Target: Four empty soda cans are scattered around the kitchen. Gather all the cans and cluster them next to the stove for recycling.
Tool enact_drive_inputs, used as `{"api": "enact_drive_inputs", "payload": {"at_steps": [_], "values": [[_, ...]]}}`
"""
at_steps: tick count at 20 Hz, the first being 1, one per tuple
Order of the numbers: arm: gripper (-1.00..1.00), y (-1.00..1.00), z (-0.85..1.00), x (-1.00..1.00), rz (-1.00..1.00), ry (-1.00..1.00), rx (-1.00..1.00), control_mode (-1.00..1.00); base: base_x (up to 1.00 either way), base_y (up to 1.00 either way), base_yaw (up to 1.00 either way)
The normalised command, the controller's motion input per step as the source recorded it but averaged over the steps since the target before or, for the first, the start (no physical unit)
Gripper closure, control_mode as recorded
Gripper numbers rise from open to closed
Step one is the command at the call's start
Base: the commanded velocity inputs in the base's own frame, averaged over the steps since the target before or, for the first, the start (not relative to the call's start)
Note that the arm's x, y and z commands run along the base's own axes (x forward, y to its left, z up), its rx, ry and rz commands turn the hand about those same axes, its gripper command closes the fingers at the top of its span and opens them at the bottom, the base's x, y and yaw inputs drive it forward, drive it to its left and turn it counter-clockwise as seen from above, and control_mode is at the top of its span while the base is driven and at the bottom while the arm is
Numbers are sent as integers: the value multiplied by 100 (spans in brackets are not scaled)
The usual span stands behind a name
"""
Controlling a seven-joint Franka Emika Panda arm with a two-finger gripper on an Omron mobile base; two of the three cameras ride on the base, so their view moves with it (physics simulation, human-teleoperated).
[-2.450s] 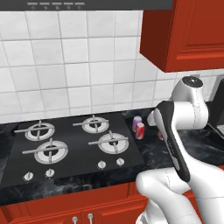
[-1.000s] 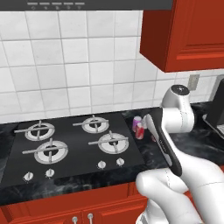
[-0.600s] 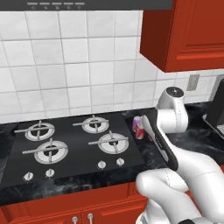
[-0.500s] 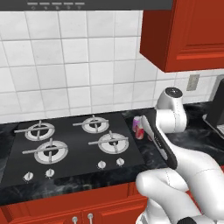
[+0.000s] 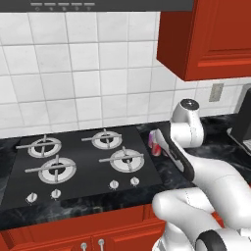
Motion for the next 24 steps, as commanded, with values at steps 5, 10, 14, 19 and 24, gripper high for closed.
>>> {"api": "enact_drive_inputs", "payload": {"at_steps": [5, 10, 14, 19, 24], "values": [[100, 0, -19, 20, 0, 0, 0, -100, 0, 0, 0], [100, 0, -15, 20, 0, 0, 0, -100, 0, 0, 0], [100, 0, -20, 19, 0, 0, 0, -100, 0, 0, 0], [100, 0, -19, 18, 0, 0, 0, -100, 0, 0, 0], [100, 0, -17, 15, 0, 0, 0, -100, 0, 0, 0]]}}
